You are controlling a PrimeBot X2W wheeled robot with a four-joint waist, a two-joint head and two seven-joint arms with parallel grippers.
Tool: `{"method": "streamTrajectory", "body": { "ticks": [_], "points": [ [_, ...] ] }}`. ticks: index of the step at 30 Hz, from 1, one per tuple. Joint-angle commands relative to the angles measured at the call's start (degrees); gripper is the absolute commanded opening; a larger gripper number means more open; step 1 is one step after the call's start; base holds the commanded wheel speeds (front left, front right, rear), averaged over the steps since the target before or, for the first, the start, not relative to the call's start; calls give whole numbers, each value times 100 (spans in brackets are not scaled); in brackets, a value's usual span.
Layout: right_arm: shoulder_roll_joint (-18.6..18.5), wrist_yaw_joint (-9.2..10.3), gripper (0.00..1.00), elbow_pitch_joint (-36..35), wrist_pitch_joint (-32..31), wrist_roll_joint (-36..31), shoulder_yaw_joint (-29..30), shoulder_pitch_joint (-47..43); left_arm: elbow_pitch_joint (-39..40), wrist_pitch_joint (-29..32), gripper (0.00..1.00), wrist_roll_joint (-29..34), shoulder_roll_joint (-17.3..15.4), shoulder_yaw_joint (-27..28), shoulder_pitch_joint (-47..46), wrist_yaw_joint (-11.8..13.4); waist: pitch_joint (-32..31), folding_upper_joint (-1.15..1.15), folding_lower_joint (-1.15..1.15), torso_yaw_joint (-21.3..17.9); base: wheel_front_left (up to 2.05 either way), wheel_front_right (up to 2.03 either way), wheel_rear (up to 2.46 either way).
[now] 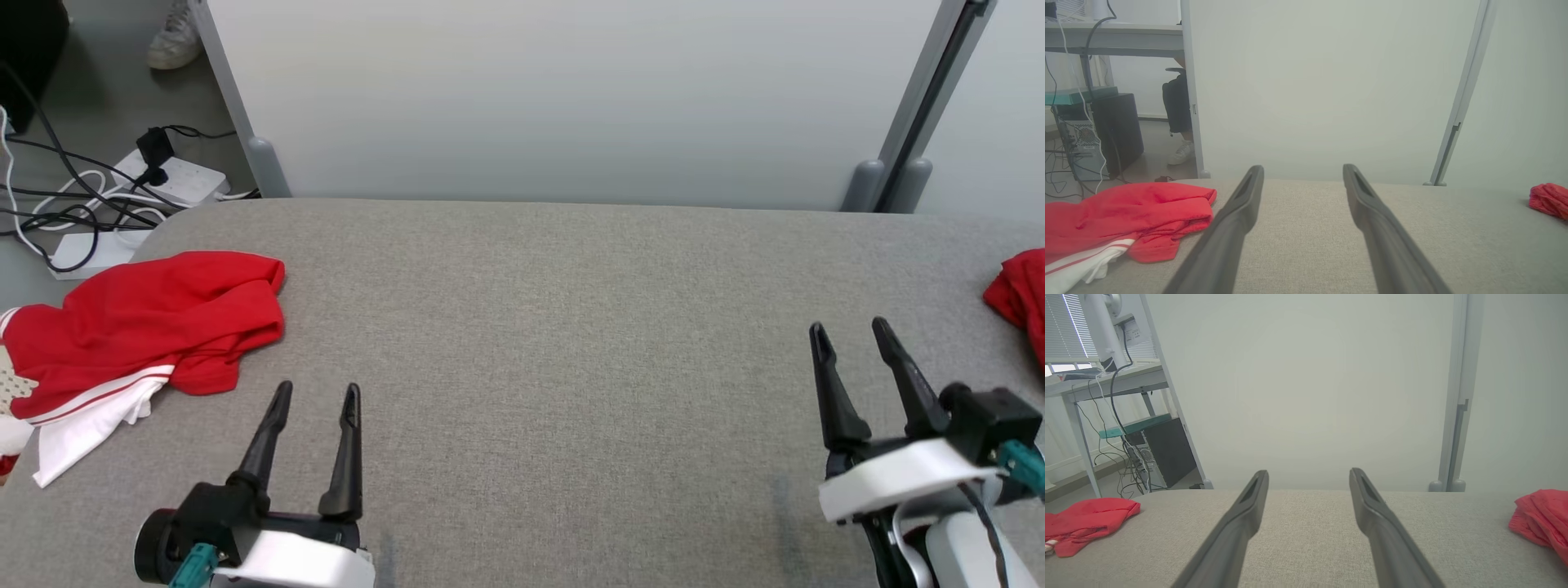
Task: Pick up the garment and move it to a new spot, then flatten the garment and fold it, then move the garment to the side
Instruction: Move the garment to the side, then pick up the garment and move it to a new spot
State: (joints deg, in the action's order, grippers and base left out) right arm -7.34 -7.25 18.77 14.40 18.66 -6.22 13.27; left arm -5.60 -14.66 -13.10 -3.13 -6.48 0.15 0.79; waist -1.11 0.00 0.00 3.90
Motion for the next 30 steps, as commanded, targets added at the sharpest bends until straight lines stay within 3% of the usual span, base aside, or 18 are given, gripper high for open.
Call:
{"method": "streamTrajectory", "body": {
  "ticks": [1, 13, 30],
  "points": [
    [4, -24, 100, -370, 60, -134, -98, -166, 201, -33, 100, 139, -33, 182, -80, -125, -70, 0, 0, 64, 0, 0, 0],
    [258, -24, 100, -1151, 60, -491, 28, -1141, 204, -33, 100, 337, 15, 253, 233, -269, -225, 0, 0, 66, 0, 0, 0],
    [310, -24, 100, -1233, 60, -453, -81, -1173, 165, -34, 100, 318, 24, 277, 241, -174, -220, 0, 0, 36, 0, 0, 0]
  ]
}}
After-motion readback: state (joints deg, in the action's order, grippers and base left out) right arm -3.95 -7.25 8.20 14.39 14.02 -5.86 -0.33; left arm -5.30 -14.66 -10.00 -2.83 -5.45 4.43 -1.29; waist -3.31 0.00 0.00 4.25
